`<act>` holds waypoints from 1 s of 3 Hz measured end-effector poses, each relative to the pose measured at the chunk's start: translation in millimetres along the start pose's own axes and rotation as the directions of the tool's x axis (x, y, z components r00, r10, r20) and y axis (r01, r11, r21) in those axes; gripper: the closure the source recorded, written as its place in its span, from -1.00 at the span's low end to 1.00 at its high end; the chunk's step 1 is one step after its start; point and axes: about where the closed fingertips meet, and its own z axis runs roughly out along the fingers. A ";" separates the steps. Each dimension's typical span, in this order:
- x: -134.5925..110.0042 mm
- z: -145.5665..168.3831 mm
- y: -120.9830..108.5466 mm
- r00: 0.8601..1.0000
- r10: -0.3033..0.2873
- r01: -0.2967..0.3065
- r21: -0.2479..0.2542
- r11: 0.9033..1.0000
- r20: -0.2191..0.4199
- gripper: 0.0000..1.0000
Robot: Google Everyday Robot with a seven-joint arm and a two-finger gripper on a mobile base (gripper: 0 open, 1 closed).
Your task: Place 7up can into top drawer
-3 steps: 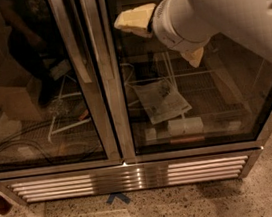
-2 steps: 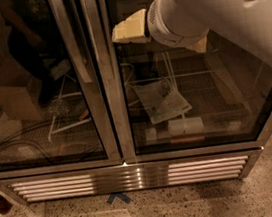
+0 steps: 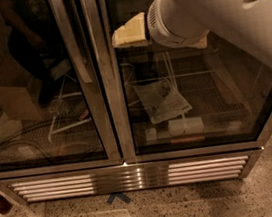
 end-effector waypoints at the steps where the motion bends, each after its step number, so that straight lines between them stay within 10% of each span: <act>1: 3.5 0.9 3.6 0.983 -0.180 0.179 0.025 0.984 0.034 -1.00; 2: 7.4 3.7 1.7 0.916 -0.400 0.396 0.079 0.915 0.042 -1.00; 3: 9.3 10.2 -14.9 0.753 -0.658 0.650 0.176 0.739 -0.016 -1.00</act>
Offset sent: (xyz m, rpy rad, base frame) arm -0.0006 0.0005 -0.0156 -0.7107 -0.1699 0.4834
